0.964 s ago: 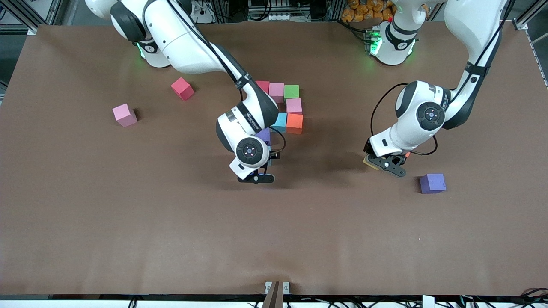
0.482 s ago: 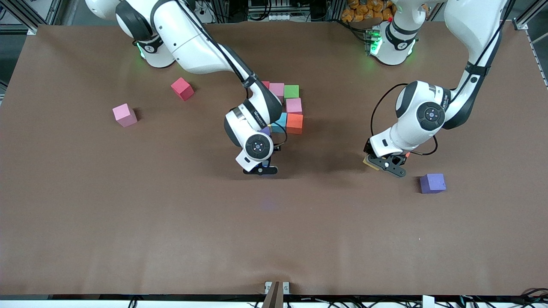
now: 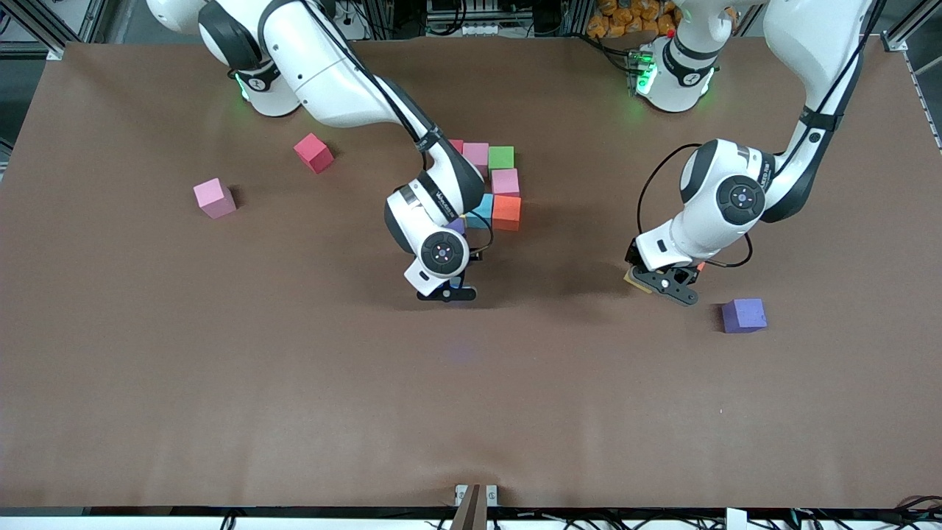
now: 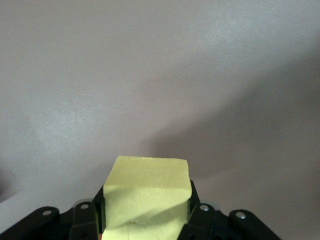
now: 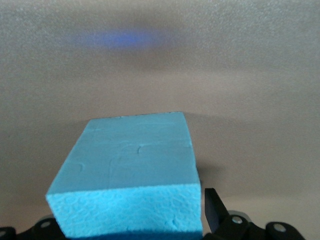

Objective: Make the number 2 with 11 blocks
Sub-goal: 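Open the right gripper to release the cyan block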

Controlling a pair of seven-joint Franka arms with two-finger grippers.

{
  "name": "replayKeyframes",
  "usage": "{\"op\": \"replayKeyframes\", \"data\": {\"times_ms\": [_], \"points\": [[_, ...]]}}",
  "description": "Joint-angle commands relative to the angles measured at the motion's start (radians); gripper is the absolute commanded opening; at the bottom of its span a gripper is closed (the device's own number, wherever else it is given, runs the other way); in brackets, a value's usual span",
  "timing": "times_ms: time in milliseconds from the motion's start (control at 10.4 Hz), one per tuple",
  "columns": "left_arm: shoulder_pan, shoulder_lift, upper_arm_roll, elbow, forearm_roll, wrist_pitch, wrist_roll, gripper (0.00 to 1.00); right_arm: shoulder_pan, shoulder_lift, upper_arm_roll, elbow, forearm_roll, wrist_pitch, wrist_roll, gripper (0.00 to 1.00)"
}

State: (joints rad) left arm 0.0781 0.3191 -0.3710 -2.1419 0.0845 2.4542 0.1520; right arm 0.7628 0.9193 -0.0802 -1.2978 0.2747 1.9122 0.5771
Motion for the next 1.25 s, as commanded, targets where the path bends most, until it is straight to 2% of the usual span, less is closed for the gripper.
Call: {"op": "replayKeyframes", "data": {"times_ms": [0, 771, 1157], "points": [[0.003, 0.003, -0.003, 0.016, -0.022, -0.018, 0.003, 0.59, -0.003, -0.033, 0.003, -0.029, 0.011, 0.002, 0.004, 1.0], [0.003, 0.003, -0.003, 0.016, -0.022, -0.018, 0.004, 0.59, -0.014, -0.109, 0.005, -0.028, 0.011, -0.013, 0.001, 1.0], [0.002, 0.003, -0.003, 0.031, -0.022, -0.018, 0.0, 0.59, -0.033, -0.187, -0.007, -0.028, 0.009, -0.051, 0.004, 1.0]]}}
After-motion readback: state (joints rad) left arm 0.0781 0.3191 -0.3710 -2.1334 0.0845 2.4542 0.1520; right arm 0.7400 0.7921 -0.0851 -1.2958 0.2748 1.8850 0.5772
